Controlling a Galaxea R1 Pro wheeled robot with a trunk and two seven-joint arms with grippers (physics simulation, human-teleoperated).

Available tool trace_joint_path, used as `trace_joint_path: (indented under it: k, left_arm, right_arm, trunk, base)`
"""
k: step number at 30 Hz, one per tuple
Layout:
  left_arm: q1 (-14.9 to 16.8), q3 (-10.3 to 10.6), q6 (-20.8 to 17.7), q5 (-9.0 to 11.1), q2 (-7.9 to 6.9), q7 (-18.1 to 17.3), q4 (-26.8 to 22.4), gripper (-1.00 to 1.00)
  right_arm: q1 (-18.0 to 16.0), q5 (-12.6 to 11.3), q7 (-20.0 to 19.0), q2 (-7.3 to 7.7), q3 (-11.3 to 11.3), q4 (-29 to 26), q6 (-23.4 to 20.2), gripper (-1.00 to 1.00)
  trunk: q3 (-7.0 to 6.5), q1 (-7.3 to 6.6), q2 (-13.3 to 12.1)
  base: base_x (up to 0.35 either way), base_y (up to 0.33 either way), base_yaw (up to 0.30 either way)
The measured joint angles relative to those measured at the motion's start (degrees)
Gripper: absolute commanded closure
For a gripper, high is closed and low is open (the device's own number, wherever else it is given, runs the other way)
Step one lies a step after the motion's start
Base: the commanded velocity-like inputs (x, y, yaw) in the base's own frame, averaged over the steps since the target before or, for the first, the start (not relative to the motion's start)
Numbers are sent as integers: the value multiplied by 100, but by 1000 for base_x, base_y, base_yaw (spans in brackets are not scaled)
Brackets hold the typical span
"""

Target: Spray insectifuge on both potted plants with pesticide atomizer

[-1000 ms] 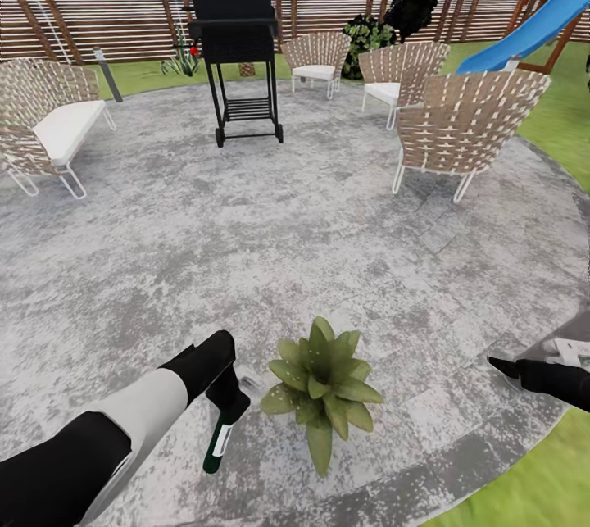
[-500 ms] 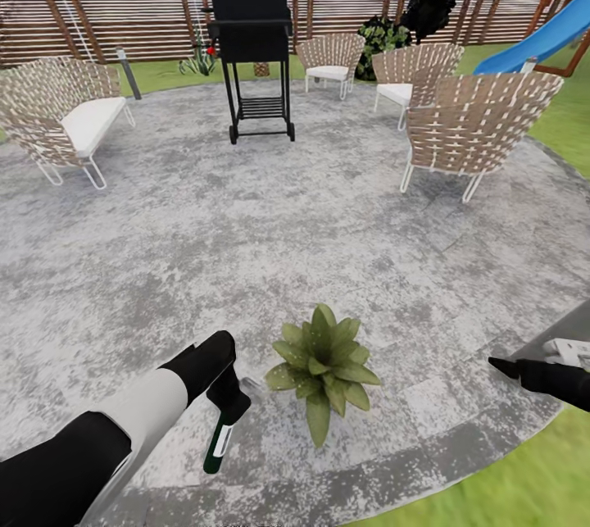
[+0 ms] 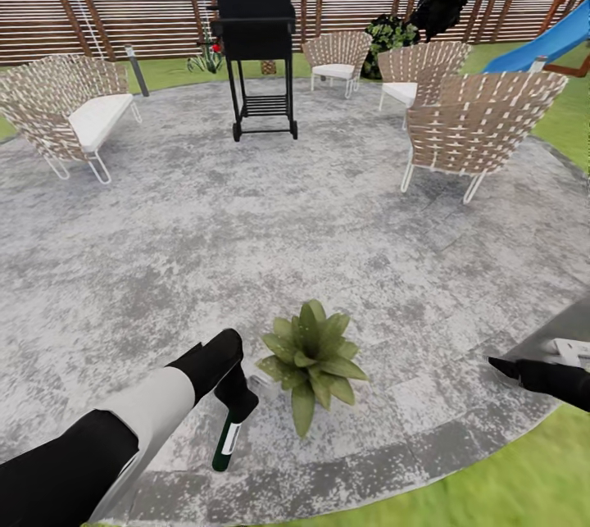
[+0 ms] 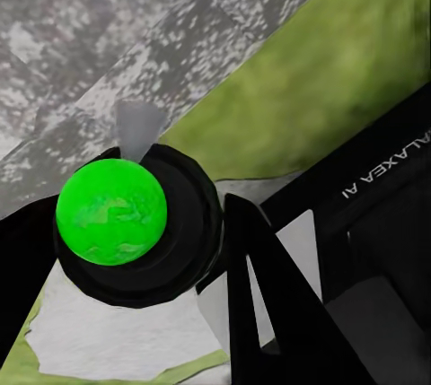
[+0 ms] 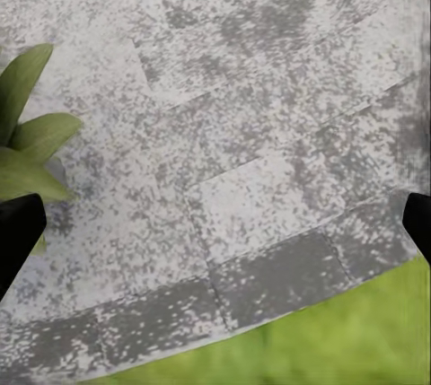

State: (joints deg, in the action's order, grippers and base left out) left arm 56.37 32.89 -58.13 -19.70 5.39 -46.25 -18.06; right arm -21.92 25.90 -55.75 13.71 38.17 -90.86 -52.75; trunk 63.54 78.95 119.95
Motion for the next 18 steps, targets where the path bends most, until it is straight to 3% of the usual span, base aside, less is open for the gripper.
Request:
trace_joint_path:
  k: [8, 18]
  left_arm:
    - [-4, 5, 0, -1, 6, 5, 1, 100]
    - [102, 12, -15, -32, -11, 6, 24, 100]
  right_arm:
    - [2, 1, 0, 0, -4, 1, 1, -100]
    - [1, 2, 0, 0, -1, 3, 4, -100]
  trunk:
    - [0, 0, 0]
    - [0, -1, 0]
  base:
    - [-111, -278, -34]
    - [-10, -29, -4]
